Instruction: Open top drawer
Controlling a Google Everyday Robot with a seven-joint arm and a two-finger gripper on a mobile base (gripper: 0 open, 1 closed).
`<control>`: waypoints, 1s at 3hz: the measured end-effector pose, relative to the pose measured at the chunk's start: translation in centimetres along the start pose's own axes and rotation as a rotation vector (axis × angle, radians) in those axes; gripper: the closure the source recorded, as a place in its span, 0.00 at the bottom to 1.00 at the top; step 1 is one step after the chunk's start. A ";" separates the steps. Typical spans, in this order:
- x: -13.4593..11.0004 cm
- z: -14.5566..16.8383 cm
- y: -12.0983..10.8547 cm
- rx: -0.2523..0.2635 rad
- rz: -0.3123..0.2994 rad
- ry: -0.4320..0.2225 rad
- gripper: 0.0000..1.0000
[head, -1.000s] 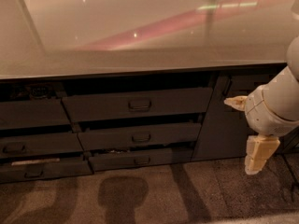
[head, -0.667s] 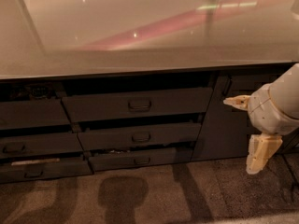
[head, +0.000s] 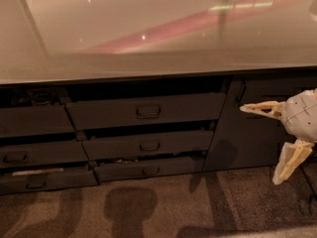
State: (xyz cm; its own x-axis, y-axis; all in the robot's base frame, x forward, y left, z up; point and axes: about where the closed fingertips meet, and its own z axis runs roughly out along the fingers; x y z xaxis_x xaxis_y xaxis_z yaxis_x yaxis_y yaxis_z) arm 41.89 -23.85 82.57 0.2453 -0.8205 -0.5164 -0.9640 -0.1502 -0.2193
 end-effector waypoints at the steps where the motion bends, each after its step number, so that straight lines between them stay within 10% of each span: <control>1: -0.2 0.2 -0.1 -0.004 -0.014 -0.013 0.00; 3: 8.9 6.0 -3.2 -0.082 0.151 -0.005 0.00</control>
Offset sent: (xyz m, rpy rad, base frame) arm 0.0627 -0.0356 -0.0934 -0.0241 0.2217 -0.1088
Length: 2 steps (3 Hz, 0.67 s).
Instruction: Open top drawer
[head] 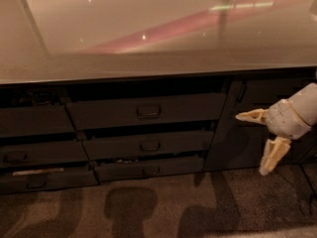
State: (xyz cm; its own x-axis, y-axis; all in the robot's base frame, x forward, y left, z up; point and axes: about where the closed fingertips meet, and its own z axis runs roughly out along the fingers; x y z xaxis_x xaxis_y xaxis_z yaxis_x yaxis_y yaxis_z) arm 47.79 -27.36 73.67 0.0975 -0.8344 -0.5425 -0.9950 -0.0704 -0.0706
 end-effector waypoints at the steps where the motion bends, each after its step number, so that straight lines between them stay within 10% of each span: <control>1: 3.4 2.7 -1.9 -0.036 0.045 -0.023 0.00; 2: 5.4 4.3 -2.9 -0.058 0.070 -0.037 0.00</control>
Offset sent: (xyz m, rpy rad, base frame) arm 0.0497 -0.0312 -0.0860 0.0452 0.1251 -0.0386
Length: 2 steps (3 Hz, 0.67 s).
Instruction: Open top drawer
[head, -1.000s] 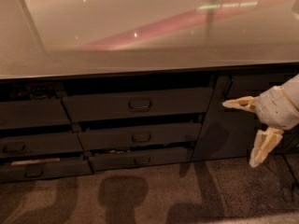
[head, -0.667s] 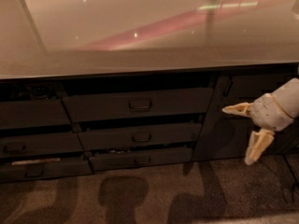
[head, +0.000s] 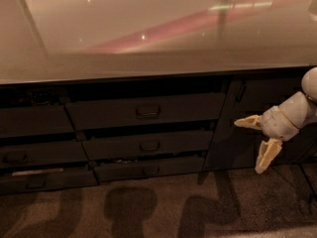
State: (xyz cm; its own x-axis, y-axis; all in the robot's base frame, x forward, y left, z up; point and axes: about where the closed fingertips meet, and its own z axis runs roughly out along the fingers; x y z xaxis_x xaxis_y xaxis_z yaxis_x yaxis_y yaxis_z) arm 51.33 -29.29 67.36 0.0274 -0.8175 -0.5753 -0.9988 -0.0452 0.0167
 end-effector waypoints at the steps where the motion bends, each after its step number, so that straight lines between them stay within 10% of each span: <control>1: 1.2 -1.4 1.3 0.086 -0.103 0.061 0.00; 2: -2.2 -3.9 4.4 0.241 -0.253 0.128 0.00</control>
Offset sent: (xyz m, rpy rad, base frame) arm -0.1087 0.0391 0.0599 -0.1866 -0.5797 0.1280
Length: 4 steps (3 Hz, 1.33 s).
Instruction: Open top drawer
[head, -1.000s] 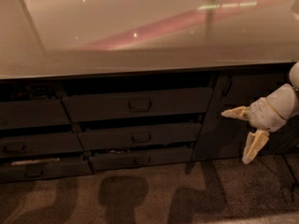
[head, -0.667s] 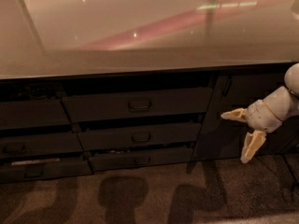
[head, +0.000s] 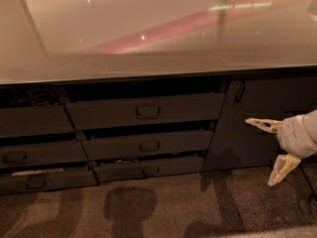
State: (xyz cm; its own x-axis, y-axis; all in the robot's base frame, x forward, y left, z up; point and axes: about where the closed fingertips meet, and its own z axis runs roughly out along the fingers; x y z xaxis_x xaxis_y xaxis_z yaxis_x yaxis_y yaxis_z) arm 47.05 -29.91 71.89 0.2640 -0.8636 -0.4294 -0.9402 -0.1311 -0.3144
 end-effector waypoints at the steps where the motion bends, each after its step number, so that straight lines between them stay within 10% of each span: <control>1: -2.5 0.2 4.1 0.112 -0.090 0.021 0.00; 4: -2.5 0.6 -1.6 0.103 -0.044 0.087 0.00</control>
Offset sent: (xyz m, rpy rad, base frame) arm -0.0326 0.0175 0.0036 -0.0063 -0.1260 0.0227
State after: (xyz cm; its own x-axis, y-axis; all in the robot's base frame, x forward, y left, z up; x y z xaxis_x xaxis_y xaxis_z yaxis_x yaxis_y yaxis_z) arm 48.03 -27.24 73.01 0.2812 -0.8975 -0.3399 -0.8996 -0.1232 -0.4190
